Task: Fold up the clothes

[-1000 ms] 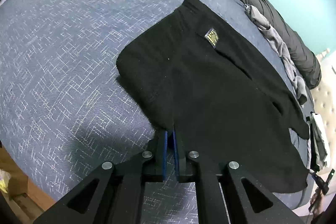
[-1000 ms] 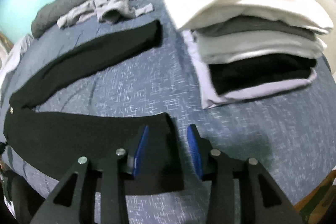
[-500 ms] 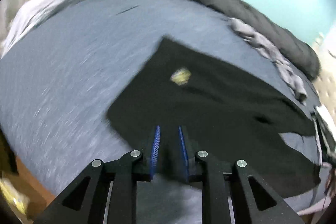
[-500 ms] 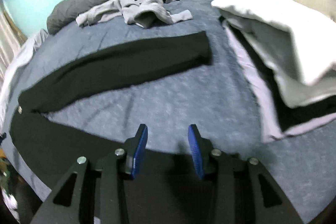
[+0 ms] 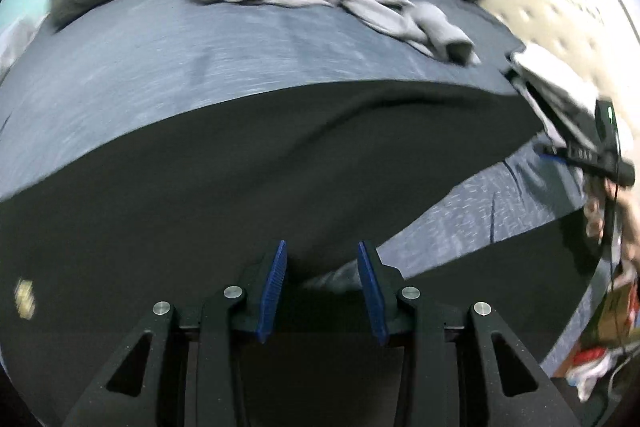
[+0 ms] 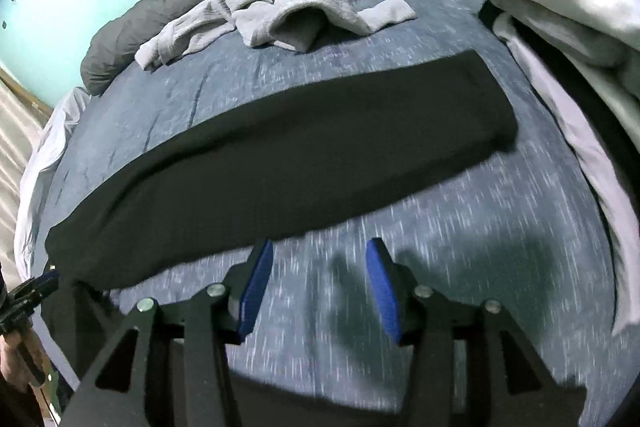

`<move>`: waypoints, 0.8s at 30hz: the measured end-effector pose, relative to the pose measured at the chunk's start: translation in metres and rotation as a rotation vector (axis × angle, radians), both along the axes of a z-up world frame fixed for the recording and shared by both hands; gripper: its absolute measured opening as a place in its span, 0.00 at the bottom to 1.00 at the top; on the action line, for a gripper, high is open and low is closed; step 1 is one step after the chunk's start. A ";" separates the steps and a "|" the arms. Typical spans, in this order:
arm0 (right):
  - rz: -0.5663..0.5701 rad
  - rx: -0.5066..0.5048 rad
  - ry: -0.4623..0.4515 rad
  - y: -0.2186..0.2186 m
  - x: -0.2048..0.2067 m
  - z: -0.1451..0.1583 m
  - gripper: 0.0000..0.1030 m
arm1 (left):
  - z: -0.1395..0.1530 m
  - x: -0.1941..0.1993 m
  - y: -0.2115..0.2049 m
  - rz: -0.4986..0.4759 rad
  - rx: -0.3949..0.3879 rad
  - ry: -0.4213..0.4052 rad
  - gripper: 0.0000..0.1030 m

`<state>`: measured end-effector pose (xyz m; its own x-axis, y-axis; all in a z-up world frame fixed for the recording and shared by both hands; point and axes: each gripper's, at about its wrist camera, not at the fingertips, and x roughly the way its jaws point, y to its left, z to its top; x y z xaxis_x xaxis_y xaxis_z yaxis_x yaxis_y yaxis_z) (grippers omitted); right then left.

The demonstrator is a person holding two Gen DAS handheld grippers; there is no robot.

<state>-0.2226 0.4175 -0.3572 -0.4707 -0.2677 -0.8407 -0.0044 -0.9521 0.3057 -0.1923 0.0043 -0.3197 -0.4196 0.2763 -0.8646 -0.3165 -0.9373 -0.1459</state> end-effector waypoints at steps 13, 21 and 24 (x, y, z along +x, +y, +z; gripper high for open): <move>0.170 0.266 -0.061 -0.046 -0.051 -0.043 0.42 | -0.066 -0.048 0.081 -0.143 -0.130 -0.024 0.40; 0.174 0.332 -0.048 -0.052 -0.044 -0.051 0.02 | -0.073 -0.051 0.074 -0.145 -0.127 -0.031 0.01; 0.164 0.311 -0.032 -0.046 -0.040 -0.048 0.01 | -0.072 -0.050 0.076 -0.154 -0.130 -0.028 0.01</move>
